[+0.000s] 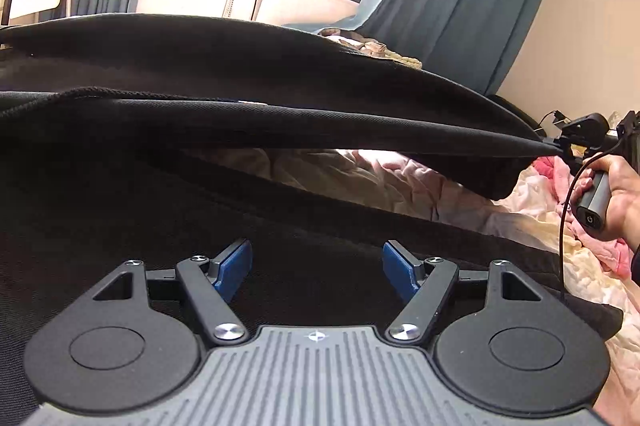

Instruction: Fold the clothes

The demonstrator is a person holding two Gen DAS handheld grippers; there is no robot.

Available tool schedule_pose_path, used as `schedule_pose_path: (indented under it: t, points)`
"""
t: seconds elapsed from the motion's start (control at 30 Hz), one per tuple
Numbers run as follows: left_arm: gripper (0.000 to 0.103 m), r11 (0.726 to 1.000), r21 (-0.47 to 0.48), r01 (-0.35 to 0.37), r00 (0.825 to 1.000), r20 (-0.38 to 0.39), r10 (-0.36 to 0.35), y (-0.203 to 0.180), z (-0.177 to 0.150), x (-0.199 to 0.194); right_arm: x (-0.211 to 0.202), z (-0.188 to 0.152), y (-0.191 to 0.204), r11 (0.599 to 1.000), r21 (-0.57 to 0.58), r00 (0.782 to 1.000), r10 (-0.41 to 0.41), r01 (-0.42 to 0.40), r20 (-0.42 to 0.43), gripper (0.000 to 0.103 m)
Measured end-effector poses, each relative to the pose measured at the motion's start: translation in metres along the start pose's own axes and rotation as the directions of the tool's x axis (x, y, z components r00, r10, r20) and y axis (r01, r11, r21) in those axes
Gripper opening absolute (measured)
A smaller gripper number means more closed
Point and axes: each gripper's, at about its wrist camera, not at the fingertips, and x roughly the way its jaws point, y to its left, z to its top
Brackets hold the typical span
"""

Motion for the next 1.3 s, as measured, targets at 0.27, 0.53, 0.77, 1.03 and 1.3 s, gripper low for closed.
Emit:
schedule_pose_path:
  t: [0.27, 0.53, 0.77, 1.03, 1.3]
  points:
    - [0.076, 1.000, -0.003, -0.002, 1.000, -0.020, 0.002, 0.001, -0.003, 0.003, 0.002, -0.059, -0.098, 0.983, 0.133, 0.973, -0.097, 0.127, -0.209, 0.006]
    - [0.076, 1.000, -0.010, -0.023, 0.999, -0.045, 0.022, 0.000, 0.000, 0.009, -0.059, -0.043, -0.048, 0.951, -0.286, 0.979, -0.157, 0.115, -0.130, 0.043]
    - [0.076, 1.000, 0.015, -0.013, 0.999, -0.031, 0.013, -0.007, -0.004, -0.010, -0.155, -0.052, -0.084, 0.987, -0.128, 0.993, -0.107, 0.101, -0.042, 0.048]
    - [0.076, 1.000, 0.019, -0.008, 0.999, -0.043, 0.009, -0.005, -0.012, -0.045, -0.210, -0.081, -0.130, 0.989, 0.105, 0.984, -0.082, 0.099, -0.155, 0.058]
    - [0.076, 0.995, -0.059, -0.080, 0.996, -0.046, 0.077, 0.037, 0.006, -0.115, -0.229, -0.116, -0.098, 1.000, -0.013, 0.977, -0.018, 0.016, -0.211, 0.070]
